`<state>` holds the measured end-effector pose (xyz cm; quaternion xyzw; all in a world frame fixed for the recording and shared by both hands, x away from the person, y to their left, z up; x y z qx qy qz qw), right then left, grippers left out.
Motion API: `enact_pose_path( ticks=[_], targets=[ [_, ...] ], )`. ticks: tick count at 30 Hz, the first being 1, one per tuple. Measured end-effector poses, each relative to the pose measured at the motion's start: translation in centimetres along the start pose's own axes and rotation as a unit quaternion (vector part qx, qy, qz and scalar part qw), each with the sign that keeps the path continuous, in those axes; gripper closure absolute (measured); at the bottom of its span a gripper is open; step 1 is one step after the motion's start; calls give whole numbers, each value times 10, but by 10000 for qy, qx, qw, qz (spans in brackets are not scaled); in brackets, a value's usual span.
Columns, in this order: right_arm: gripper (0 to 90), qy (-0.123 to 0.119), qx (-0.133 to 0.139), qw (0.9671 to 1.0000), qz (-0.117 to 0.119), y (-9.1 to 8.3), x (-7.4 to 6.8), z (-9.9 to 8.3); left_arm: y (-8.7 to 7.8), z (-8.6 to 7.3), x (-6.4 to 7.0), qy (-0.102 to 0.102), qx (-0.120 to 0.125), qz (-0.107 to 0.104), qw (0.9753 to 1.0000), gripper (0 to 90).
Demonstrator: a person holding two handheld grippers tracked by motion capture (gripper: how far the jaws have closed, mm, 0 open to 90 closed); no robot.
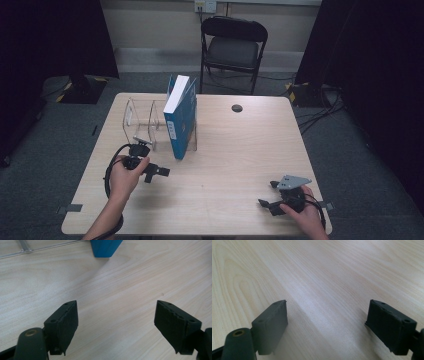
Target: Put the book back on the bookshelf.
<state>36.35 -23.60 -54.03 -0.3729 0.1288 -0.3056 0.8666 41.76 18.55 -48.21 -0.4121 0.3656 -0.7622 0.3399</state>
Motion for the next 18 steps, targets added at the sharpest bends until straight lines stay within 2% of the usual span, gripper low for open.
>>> enact_pose_path(
  ticks=[11,18],
  targets=[
    [161,0,0,10000,1,0,0,0,14,-14,-9,13,-60,-54,10000,197],
    [161,0,0,10000,1,0,0,0,19,-24,-17,40,-83,3,10000,199]
  ],
)
Point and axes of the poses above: each handheld gripper's, and its own axes: y roughly forward along the jaws, z roughly out of its top, x roughly to its right, the point moved 6 cm from there along y, roughly forward along the jaws, and after that the axes turned 4 degrees about -x, right-handed, at the moved point
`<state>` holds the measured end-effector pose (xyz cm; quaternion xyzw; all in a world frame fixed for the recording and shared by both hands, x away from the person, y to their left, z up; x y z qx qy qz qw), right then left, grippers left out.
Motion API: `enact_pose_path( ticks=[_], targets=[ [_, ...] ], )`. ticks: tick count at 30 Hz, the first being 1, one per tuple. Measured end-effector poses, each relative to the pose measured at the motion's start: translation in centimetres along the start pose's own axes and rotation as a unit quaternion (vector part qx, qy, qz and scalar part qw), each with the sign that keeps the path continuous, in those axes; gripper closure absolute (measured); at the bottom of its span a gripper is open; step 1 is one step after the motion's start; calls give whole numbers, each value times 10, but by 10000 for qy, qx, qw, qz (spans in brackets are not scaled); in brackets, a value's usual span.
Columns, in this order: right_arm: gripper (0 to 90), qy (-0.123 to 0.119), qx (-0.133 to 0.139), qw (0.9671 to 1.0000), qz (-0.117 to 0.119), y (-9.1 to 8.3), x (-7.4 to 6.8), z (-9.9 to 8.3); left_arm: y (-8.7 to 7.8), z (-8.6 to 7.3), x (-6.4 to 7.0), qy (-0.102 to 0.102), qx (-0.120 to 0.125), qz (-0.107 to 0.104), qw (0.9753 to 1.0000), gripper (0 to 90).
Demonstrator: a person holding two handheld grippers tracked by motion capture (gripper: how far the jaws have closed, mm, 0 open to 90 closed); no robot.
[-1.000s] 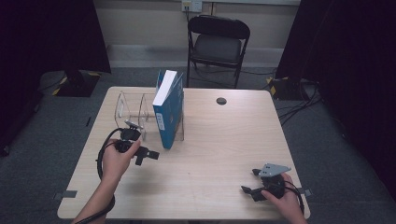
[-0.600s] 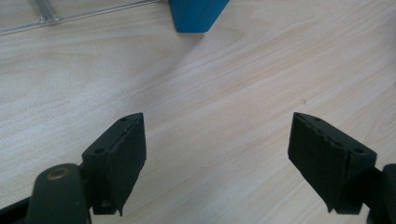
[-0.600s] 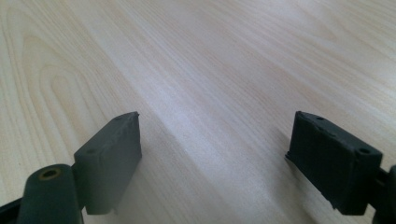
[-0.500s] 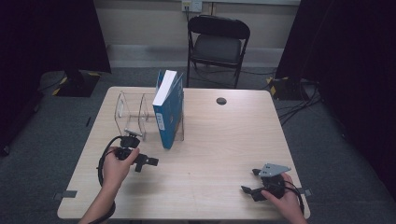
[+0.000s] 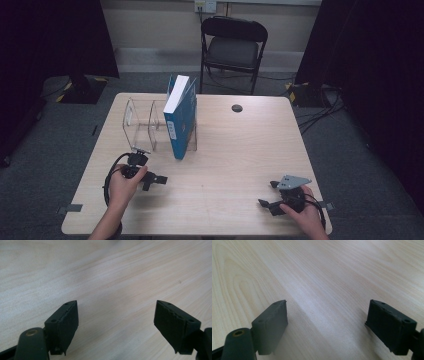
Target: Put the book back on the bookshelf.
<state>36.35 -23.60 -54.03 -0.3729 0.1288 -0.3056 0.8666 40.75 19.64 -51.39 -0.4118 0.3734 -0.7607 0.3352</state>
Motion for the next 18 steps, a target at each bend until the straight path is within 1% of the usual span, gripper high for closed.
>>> enact_pose_path(
  ticks=[2,3,4,7,8,9,11,13,14,15,16,17,18],
  targets=[
    [161,0,0,10000,0,0,0,0,1,-3,-2,7,-18,-13,10000,198],
    [161,-1,1,10000,1,0,0,0,2,-4,-2,-41,16,-2,10000,199],
    [160,-1,1,10000,0,0,0,0,2,-5,-3,2,-13,27,10000,199],
    [161,1,1,10000,1,0,0,0,2,-8,-4,54,48,8,10000,197],
    [161,-1,1,10000,-1,0,0,0,2,-8,-4,16,87,5,10000,199],
    [161,0,1,10000,0,0,0,0,2,-9,-4,30,106,6,9999,200],
    [161,0,0,10000,0,0,0,0,2,-10,-4,142,139,13,9998,197],
    [161,-1,1,10000,0,0,0,0,2,-11,-3,289,164,50,9994,194],
    [161,-1,1,10000,0,0,0,0,4,-13,-2,450,206,87,9987,186],
    [161,-1,2,10000,0,0,0,0,4,-14,-1,566,228,118,9981,179],
    [160,0,1,10000,-1,0,0,0,5,-16,-1,800,257,223,9962,171],
    [161,1,2,10000,1,0,0,0,6,-17,-1,943,276,277,9948,166],
    [161,-2,1,10000,0,0,0,0,7,-18,0,1133,292,379,9924,159]
  ],
)
Point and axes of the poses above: each handheld gripper's, and its own axes: y roughly forward along the jaws, z roughly out of its top, x roughly to its right, the point moved 6 cm from there along y, roughly forward along the jaws, and after that the axes turned 4 degrees about -x, right-handed, at the moved point
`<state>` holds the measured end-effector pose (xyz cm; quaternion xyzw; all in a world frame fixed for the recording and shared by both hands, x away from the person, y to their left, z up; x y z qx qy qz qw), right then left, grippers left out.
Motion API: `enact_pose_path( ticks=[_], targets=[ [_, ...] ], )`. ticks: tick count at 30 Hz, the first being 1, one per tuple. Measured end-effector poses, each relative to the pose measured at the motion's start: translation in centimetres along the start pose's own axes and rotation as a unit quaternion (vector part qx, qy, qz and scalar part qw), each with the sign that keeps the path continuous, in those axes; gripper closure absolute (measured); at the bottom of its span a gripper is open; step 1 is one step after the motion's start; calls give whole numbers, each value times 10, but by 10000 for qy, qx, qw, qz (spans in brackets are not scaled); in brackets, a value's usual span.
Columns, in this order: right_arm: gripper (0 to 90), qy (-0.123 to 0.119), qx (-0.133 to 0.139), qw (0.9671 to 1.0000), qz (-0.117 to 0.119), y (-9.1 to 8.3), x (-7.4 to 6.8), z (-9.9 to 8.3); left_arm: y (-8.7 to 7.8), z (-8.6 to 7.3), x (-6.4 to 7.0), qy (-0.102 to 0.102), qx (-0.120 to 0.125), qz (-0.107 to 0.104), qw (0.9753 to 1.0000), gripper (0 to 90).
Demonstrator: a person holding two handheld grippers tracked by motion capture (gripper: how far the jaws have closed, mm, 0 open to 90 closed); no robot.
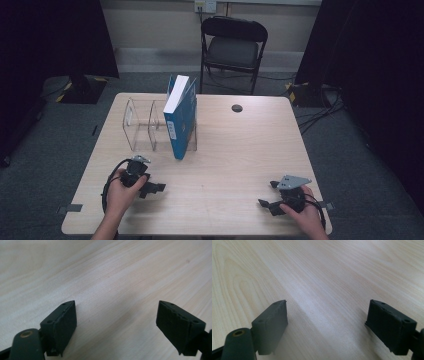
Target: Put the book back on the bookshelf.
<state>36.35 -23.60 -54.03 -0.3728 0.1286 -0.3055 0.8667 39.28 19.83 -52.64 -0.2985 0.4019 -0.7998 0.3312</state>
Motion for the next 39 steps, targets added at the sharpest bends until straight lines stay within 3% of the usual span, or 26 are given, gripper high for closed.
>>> enact_pose_path(
  ticks=[3,5,6,10,13,15,19,21,24,39],
  targets=[
    [161,0,0,10000,-1,0,0,0,1,-2,2,230,3,95,9997,146],
    [161,-1,0,10000,-1,0,0,0,3,-3,4,331,153,248,9990,145],
    [160,0,0,10000,-1,0,0,0,2,-5,4,434,71,211,9988,143],
    [161,0,0,10000,-1,0,0,0,6,-7,7,647,193,280,9973,97],
    [161,1,0,10000,-1,0,0,0,11,-10,12,940,150,317,9950,9],
    [161,1,-1,10000,-1,0,0,0,13,-11,13,1113,119,473,9926,0],
    [161,1,-1,10000,-2,0,0,0,13,-13,12,1131,256,444,9923,0],
    [161,1,-1,10000,-1,0,0,0,13,-14,12,1102,448,433,9920,0],
    [160,2,0,10000,-1,0,0,0,15,-17,9,1196,843,379,9885,0],
    [160,1,-1,10000,-1,0,0,0,14,-17,9,1212,838,377,9884,0]
  ],
)
Point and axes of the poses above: each handheld gripper's, and its own axes: y roughly forward along the jaws, z roughly out of its top, x roughly to its right, the point moved 6 cm from there along y, roughly forward along the jaws, and after that the axes turned 4 degrees about -x, right-handed, at the moved point
